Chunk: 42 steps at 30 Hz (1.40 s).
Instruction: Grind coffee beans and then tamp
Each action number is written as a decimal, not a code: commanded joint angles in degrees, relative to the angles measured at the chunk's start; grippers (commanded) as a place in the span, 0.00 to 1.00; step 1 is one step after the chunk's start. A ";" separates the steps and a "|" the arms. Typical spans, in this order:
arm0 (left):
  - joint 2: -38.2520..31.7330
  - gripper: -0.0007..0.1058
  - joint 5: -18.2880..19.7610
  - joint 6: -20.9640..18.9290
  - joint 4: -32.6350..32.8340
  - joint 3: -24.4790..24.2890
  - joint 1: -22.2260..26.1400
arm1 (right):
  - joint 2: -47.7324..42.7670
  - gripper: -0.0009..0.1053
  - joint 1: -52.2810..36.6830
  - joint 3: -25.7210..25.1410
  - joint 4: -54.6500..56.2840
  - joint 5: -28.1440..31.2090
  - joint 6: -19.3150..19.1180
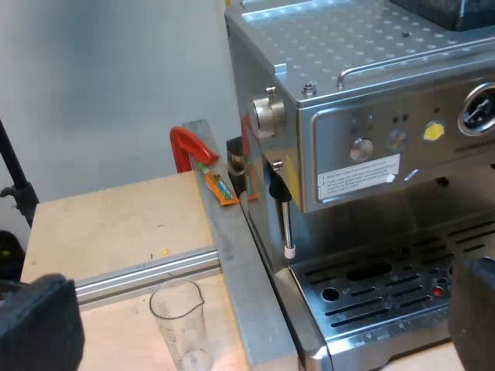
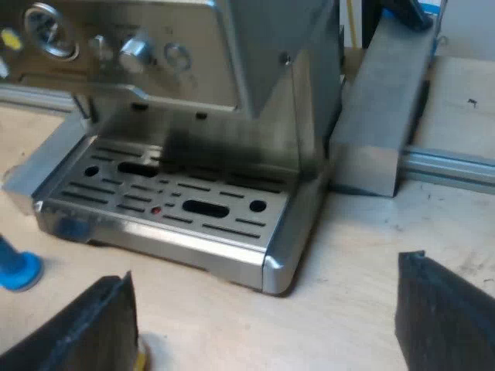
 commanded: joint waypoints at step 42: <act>-17.11 0.92 -0.99 -1.41 -12.73 25.55 0.15 | -21.37 0.67 0.12 34.04 -15.68 8.24 5.92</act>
